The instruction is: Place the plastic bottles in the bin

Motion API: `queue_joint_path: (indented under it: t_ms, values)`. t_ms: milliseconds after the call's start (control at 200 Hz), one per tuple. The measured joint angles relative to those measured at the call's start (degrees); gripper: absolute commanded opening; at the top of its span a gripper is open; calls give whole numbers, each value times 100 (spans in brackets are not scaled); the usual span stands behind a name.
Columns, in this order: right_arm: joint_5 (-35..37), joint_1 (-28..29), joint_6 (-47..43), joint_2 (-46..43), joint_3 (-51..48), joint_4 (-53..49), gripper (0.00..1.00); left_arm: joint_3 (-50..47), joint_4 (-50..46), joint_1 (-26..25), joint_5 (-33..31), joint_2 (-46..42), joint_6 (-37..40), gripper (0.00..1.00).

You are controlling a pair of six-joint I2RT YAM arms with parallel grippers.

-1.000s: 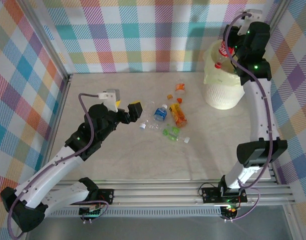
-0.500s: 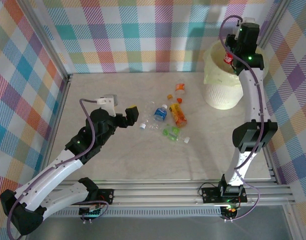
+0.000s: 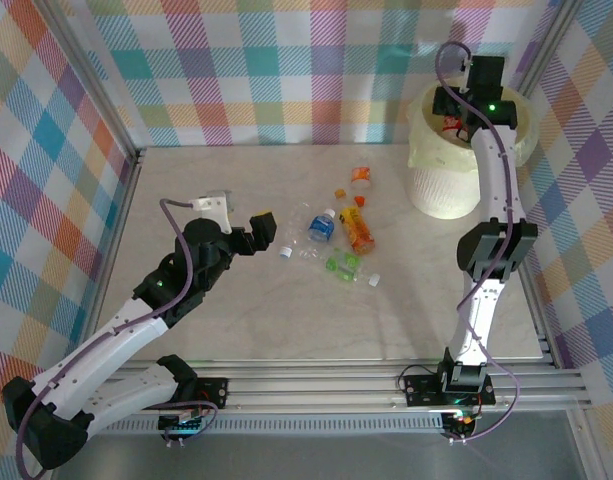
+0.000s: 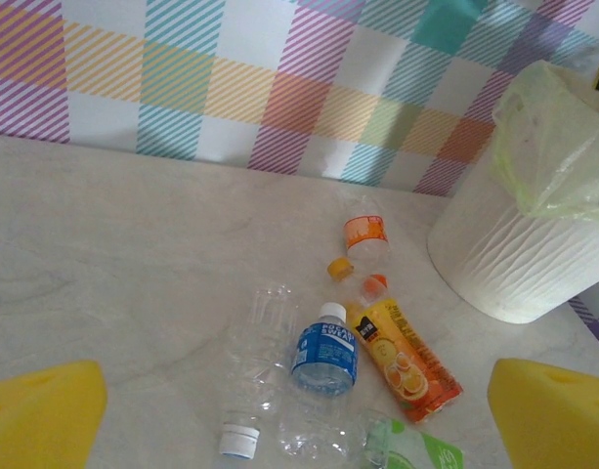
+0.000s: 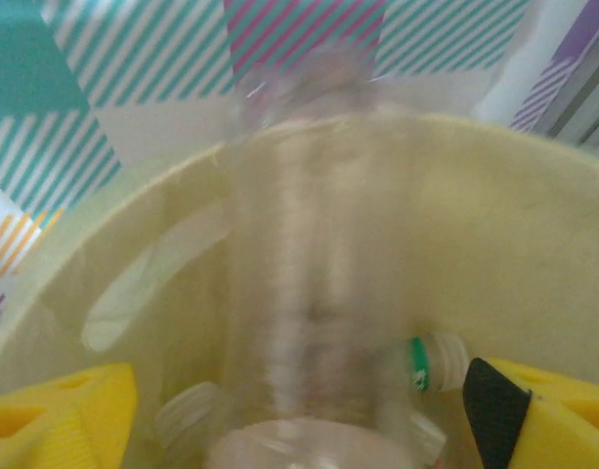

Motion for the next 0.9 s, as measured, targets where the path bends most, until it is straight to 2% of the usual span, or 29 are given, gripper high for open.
queue_joint_path:
  t_ms: [170,265,475,730,900]
  values:
    - [-31,0,2,2,0,-258,93,-20,-2,0,0,13,-24,100]
    - [2,0,28,2,0,-332,100,-20,-2,7,0,44,-24,100]
    - [282,-15,177,-2,0,-529,100,-22,-2,39,-26,66,-46,100]
    - [-195,-39,243,-122,0,-767,100,-105,-2,72,-46,111,-136,100]
    - [-138,-140,439,-125,-7,-1058,100,-142,-11,76,-61,170,-155,100]
